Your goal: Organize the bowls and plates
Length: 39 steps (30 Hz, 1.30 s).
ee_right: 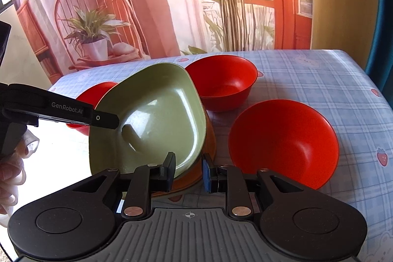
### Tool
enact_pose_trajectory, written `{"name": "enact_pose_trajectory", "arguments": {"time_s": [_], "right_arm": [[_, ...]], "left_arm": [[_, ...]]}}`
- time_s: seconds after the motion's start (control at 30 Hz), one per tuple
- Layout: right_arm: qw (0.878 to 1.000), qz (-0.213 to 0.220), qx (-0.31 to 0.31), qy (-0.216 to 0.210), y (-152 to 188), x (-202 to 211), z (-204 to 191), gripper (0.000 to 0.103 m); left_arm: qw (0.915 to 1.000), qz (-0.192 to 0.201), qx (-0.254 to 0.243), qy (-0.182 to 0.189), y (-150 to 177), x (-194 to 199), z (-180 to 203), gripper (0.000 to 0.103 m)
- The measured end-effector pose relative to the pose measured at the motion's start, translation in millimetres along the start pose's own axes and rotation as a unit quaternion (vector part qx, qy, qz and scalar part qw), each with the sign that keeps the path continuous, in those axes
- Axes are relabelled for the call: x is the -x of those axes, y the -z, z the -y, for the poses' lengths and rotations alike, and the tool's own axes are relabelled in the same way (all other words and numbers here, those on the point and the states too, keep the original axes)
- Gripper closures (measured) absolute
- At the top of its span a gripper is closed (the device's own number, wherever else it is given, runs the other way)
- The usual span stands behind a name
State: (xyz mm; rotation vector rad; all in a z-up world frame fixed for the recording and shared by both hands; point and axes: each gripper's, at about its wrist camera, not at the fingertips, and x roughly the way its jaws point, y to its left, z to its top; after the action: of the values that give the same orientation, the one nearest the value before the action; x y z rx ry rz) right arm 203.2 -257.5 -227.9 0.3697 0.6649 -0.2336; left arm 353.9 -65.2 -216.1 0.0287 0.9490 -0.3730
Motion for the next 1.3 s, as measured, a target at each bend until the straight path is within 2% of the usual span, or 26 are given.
{"name": "enact_pose_trajectory", "arguments": {"time_s": [0.2,0.63,0.8,0.97,1.03,1.3], "right_arm": [[1.000,0.002,-0.001,-0.003,1.6,3.8,-1.5,0.074],[1.000,0.025,-0.004,0.008,5.2,26.3,2.7,0.074],[0.998,0.041,0.039,0.017,-17.8,23.4,2.1,0.080],[0.998,0.034,0.045,0.013,-36.9,7.1,5.4,0.088],[0.998,0.030,0.053,0.015,-38.5,1.0,2.8,0.093],[0.999,0.009,0.039,0.017,-32.8,-11.8,7.3,0.095]], "left_arm": [[0.9999,0.006,-0.010,-0.009,0.8,5.6,1.3,0.078],[0.9992,0.029,0.003,-0.029,8.7,37.3,-6.1,0.071],[0.9987,0.035,0.020,-0.029,17.2,45.8,-13.9,0.071],[0.9982,0.032,0.041,-0.031,23.0,44.1,-19.5,0.071],[0.9983,0.030,0.039,-0.032,22.7,42.0,-19.5,0.071],[0.9978,0.037,0.047,-0.031,23.7,43.1,-22.1,0.071]]}}
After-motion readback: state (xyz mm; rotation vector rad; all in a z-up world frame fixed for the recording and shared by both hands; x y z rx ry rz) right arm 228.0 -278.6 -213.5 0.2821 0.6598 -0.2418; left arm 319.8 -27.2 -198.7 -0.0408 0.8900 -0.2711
